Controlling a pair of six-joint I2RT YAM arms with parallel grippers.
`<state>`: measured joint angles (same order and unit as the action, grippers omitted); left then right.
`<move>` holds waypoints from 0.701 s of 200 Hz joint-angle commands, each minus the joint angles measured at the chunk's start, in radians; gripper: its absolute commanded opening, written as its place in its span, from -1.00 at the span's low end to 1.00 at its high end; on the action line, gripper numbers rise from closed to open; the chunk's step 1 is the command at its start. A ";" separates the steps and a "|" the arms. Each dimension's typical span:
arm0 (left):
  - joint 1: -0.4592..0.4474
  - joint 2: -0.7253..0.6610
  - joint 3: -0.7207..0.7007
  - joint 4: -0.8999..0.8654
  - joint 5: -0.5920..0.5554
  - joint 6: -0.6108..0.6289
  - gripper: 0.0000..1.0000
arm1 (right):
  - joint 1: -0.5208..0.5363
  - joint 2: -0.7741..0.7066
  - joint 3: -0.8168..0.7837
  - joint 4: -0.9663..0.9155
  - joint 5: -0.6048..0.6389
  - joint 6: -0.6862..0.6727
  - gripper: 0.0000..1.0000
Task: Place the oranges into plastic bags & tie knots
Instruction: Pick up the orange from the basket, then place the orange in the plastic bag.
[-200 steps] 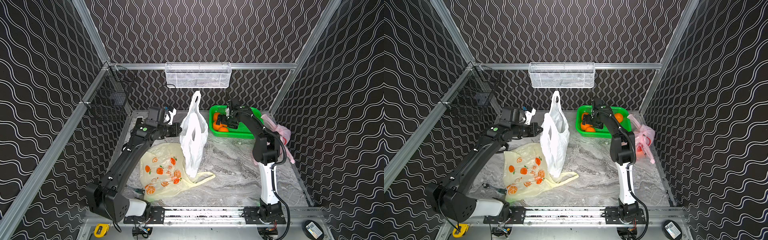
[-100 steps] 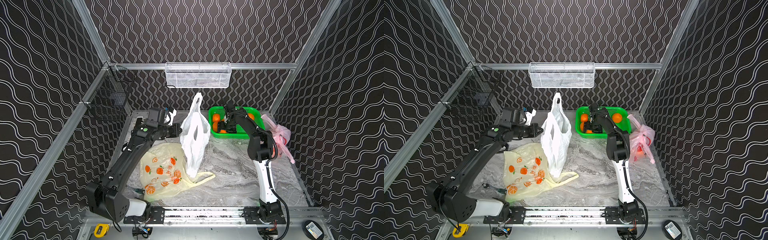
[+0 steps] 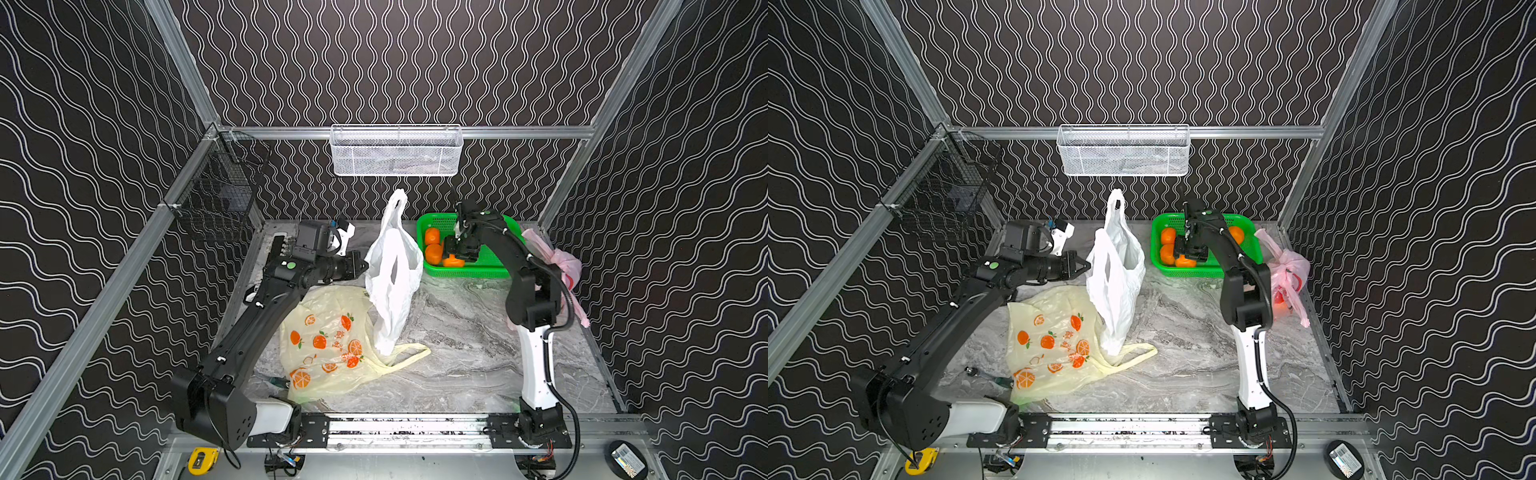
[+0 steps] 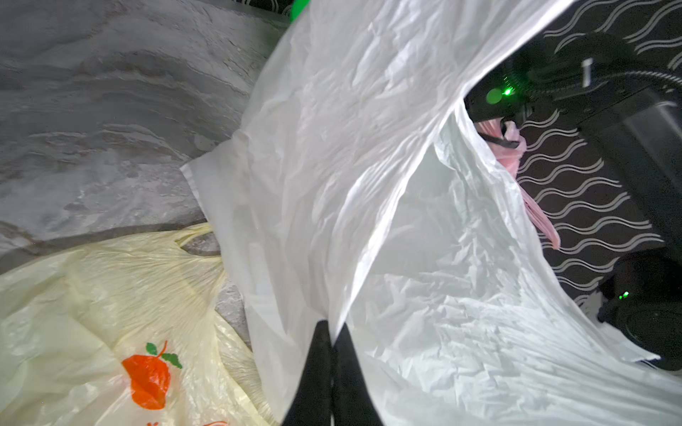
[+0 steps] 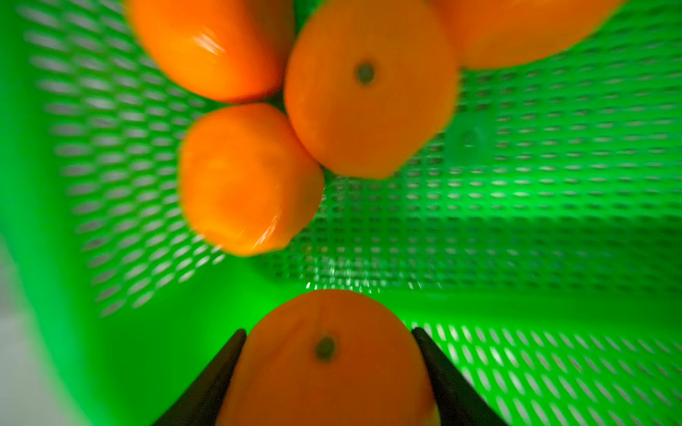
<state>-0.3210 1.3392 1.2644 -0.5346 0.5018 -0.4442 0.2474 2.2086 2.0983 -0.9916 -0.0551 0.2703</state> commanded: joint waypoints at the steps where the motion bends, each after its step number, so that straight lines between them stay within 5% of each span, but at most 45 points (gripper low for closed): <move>1: 0.005 -0.009 -0.036 0.161 0.124 -0.076 -1.00 | -0.004 -0.141 -0.056 0.073 0.042 0.010 0.11; 29: 0.005 -0.010 -0.078 0.280 0.179 -0.134 -1.00 | -0.001 -0.382 -0.184 0.148 -0.010 0.022 0.04; 64: 0.005 0.011 -0.072 0.269 0.199 -0.105 -1.00 | 0.018 -0.670 -0.383 0.332 -0.311 0.084 -0.01; 99: 0.005 0.025 -0.056 0.238 0.202 -0.068 -1.00 | 0.114 -0.732 -0.447 0.464 -0.588 0.160 -0.01; 140: 0.005 0.033 -0.056 0.228 0.209 -0.048 -1.00 | 0.258 -0.632 -0.403 0.510 -0.595 0.181 -0.02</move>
<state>-0.3199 1.3689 1.2026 -0.3103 0.6884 -0.5228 0.4629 1.5311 1.6703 -0.5625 -0.5976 0.4156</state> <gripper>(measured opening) 0.048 0.651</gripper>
